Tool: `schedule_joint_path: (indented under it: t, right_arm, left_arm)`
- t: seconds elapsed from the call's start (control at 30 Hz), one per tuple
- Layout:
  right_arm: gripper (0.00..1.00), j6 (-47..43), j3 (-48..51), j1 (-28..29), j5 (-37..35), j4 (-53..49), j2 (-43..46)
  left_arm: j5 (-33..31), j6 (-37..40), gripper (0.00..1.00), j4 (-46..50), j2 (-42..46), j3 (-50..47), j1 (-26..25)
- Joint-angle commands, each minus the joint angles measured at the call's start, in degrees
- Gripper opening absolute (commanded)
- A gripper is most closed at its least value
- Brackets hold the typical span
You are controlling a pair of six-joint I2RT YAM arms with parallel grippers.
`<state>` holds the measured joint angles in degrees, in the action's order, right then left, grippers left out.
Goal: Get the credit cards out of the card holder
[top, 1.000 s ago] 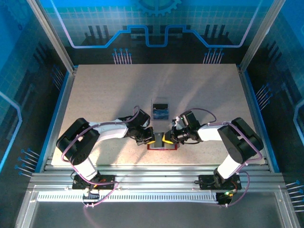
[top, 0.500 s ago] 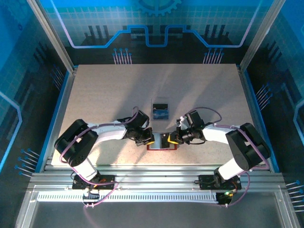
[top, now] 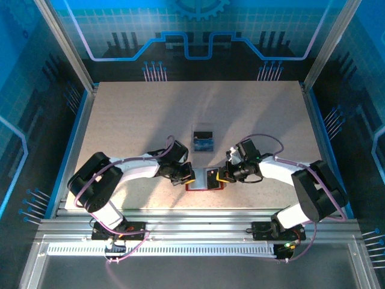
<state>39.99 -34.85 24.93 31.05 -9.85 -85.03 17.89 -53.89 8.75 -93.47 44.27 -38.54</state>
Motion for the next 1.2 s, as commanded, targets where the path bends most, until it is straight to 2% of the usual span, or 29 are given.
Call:
schedule_joint_path:
  t: [0.0,0.13,0.37,0.57,0.77,0.93,1.17]
  right_arm:
    - [0.04,1.17,-1.84,1.55,-0.22,0.4,-1.89]
    - [0.03,2.79,-2.36,3.24,-0.06,2.06,-2.76]
    - [0.03,3.68,-2.9,4.58,-0.2,2.68,-3.39]
    - [0.02,0.93,-5.44,4.69,-4.12,-3.73,0.24]
    - [0.0,-7.9,-12.37,4.41,-7.61,-14.82,2.59]
    - [0.0,-20.58,-22.01,4.82,-13.29,-25.55,1.07]
    - [0.0,-38.99,-33.03,6.13,-23.32,-32.22,-2.72]
  left_arm:
    - [-2.12,-0.42,0.12,3.11,1.71,-1.29,-0.29]
    - [-3.35,-0.18,0.17,4.14,3.72,-0.74,-0.15]
    - [-5.06,0.24,0.18,5.35,7.06,-1.17,0.38]
    - [-6.48,0.19,0.18,5.58,9.87,-2.38,1.49]
    - [-7.89,1.14,0.18,7.59,14.44,-2.95,3.61]
    - [-7.9,1.15,0.22,7.75,17.53,-4.08,5.28]
    - [-8.31,1.26,0.25,8.98,22.1,-6.07,6.89]
